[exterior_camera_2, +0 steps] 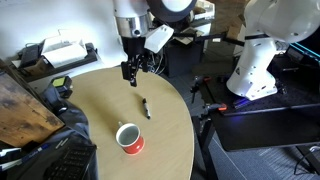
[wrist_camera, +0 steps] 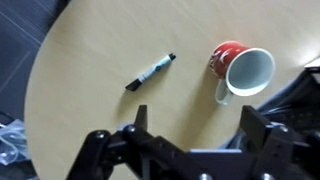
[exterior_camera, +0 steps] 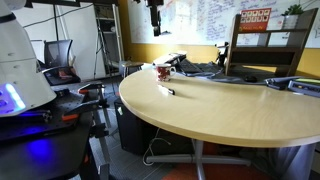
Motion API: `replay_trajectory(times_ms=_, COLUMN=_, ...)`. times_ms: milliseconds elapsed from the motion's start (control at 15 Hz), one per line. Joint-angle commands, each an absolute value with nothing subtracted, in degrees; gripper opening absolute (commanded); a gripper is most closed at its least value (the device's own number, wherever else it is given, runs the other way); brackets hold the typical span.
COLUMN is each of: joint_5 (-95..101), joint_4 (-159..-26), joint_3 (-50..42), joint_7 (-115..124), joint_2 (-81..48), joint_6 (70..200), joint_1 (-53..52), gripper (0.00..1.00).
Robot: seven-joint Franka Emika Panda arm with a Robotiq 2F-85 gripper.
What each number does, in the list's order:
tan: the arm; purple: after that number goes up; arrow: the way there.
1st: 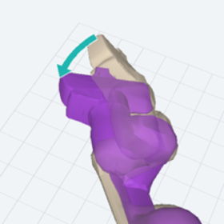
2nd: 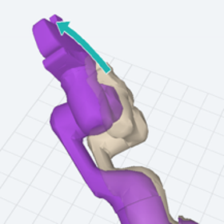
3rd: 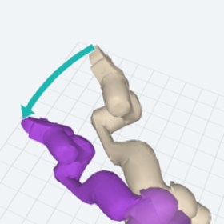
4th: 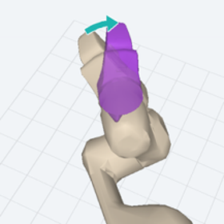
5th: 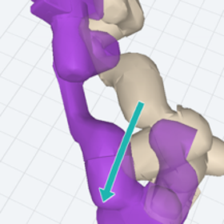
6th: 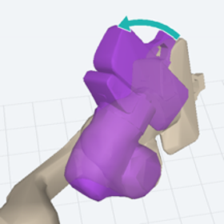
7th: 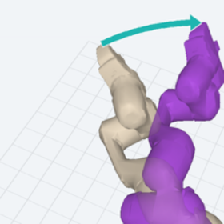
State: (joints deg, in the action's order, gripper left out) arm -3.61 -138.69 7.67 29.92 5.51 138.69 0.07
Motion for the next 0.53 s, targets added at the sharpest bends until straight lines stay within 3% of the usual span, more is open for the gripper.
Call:
replay_trajectory(times_ms=0, joint_5=-0.01, joint_4=-137.95, joint_3=5.45, joint_7=40.68, joint_2=-0.03, joint_6=140.94, joint_1=1.0, gripper=1.0)
replay_trajectory(times_ms=467, joint_5=-7.74, joint_4=-134.64, joint_3=0.72, joint_7=53.93, joint_2=-13.62, joint_6=143.9, joint_1=-0.97, gripper=1.0)
